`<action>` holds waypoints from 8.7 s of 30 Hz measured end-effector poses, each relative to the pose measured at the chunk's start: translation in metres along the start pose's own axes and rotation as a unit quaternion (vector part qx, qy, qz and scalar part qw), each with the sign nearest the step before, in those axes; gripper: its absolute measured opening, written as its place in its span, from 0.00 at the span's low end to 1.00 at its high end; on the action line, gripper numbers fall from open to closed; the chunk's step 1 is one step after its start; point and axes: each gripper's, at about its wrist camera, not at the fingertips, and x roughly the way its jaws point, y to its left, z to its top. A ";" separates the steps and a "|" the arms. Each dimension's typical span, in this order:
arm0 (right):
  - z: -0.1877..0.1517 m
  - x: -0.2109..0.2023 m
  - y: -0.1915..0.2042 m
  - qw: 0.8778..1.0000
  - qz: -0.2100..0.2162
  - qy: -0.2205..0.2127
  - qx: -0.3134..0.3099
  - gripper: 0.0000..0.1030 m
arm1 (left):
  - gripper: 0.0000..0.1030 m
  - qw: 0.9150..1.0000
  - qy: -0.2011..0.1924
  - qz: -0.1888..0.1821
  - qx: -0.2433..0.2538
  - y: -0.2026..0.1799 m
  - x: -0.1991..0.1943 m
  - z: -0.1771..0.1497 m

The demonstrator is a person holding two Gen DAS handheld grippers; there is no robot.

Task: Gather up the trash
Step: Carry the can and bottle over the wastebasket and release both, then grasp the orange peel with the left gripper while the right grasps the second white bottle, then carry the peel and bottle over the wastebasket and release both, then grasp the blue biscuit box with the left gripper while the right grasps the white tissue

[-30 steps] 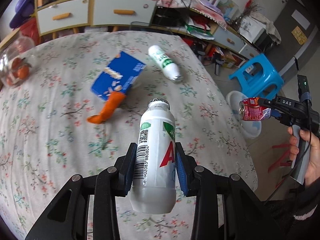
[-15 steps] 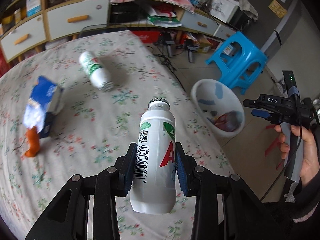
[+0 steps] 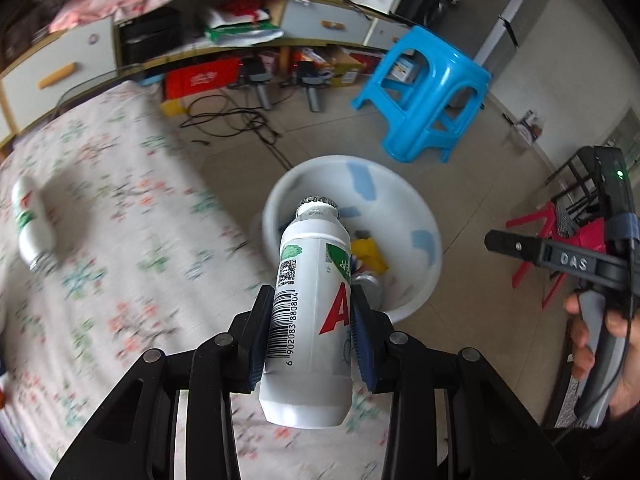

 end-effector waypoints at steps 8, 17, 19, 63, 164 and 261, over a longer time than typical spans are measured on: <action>0.000 -0.006 -0.013 1.000 0.009 -0.003 0.013 0.71 | 0.39 1.000 -0.011 0.002 0.020 -0.019 0.023 0.021; -0.001 -0.011 -0.001 1.000 0.015 -0.007 -0.002 0.78 | 0.78 0.998 -0.008 0.064 0.023 -0.009 0.008 0.015; -0.003 -0.010 0.005 1.000 0.016 -0.005 -0.005 0.78 | 0.79 0.997 -0.005 0.078 0.026 -0.003 0.000 0.009; -0.050 0.039 0.262 0.988 0.049 0.059 -0.137 0.83 | 0.47 0.957 0.055 0.061 -0.279 0.300 -0.104 -0.117; -0.005 0.004 0.028 0.999 0.029 0.029 0.005 0.66 | 0.25 0.994 0.007 0.025 -0.108 0.106 -0.075 -0.051; -0.083 0.067 0.385 0.971 0.108 0.080 -0.198 0.81 | 0.76 0.936 -0.053 0.148 -0.315 0.337 -0.203 -0.157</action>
